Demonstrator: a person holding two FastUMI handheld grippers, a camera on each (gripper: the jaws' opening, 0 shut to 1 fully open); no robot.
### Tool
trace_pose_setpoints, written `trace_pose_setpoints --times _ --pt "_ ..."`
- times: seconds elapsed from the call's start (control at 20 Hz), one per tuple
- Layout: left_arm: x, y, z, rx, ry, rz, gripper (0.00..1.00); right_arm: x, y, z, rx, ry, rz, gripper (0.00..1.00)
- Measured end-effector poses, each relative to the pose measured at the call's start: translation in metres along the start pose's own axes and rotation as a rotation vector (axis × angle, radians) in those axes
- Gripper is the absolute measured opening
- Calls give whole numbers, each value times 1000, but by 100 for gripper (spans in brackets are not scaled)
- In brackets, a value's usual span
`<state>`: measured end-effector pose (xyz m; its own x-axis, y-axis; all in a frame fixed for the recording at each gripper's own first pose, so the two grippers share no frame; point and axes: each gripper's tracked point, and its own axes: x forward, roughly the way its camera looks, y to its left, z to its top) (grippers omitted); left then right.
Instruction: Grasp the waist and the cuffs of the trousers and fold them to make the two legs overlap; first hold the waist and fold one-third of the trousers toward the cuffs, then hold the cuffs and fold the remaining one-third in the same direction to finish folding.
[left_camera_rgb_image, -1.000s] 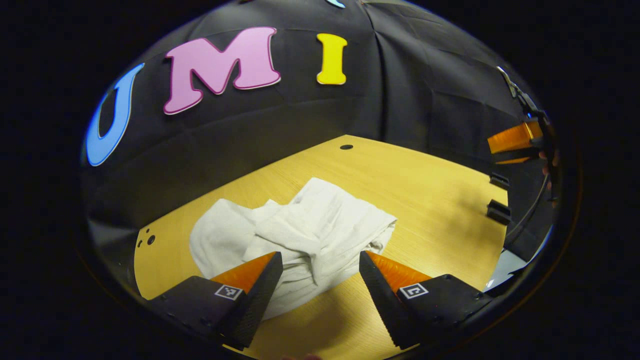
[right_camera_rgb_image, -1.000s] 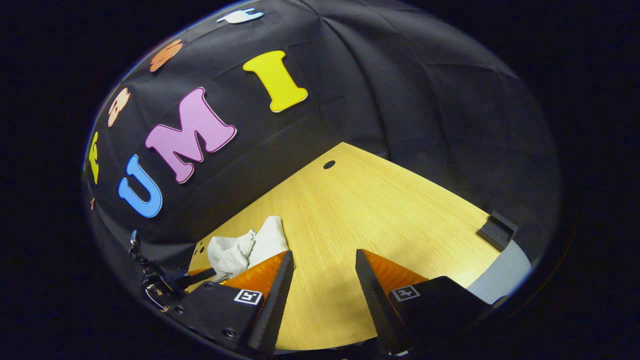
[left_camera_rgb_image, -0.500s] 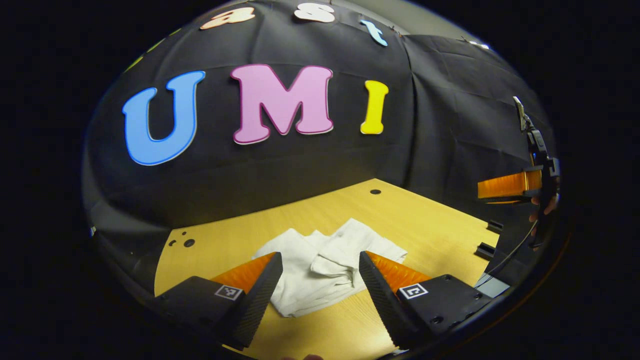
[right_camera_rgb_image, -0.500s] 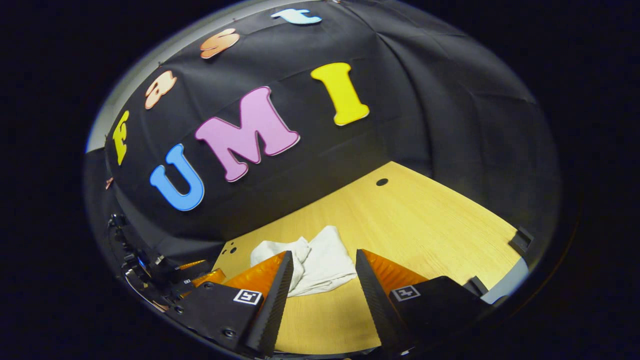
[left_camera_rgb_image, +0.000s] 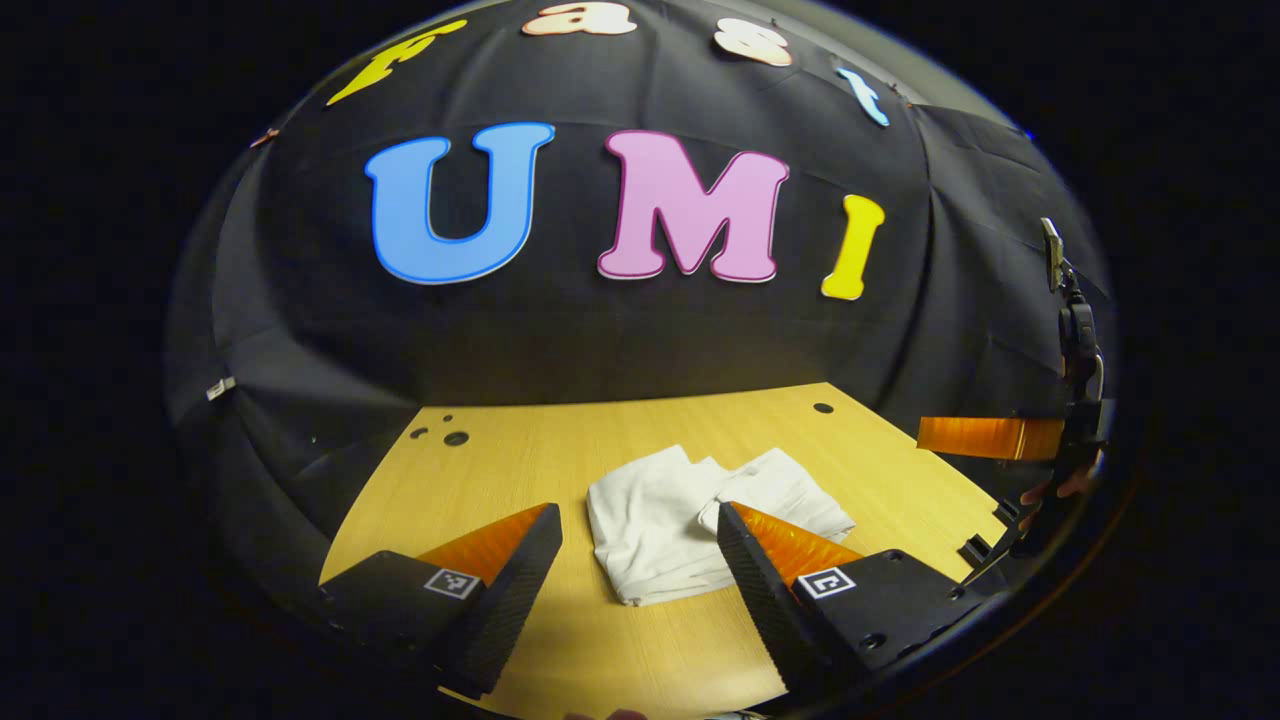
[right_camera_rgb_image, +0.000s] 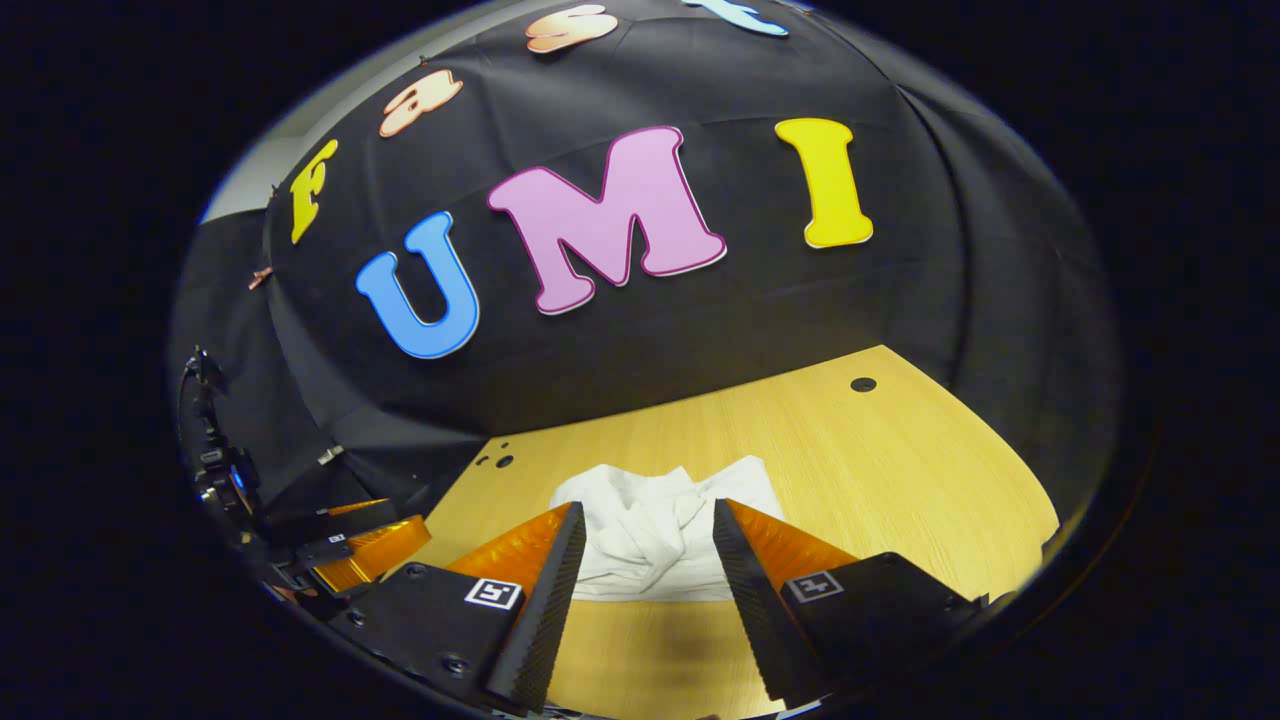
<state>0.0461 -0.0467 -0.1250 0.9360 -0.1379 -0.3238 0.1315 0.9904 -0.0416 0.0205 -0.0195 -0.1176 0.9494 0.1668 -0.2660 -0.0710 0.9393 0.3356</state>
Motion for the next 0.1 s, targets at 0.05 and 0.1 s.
trace_pose_setpoints --times 0.05,0.1 --pt "-1 -2 -1 -16 7 23 99 9 -6 -9 -10 49 2 84" --pt "-2 -6 -4 -30 20 43 99 15 -9 -16 -19 91 14 86"
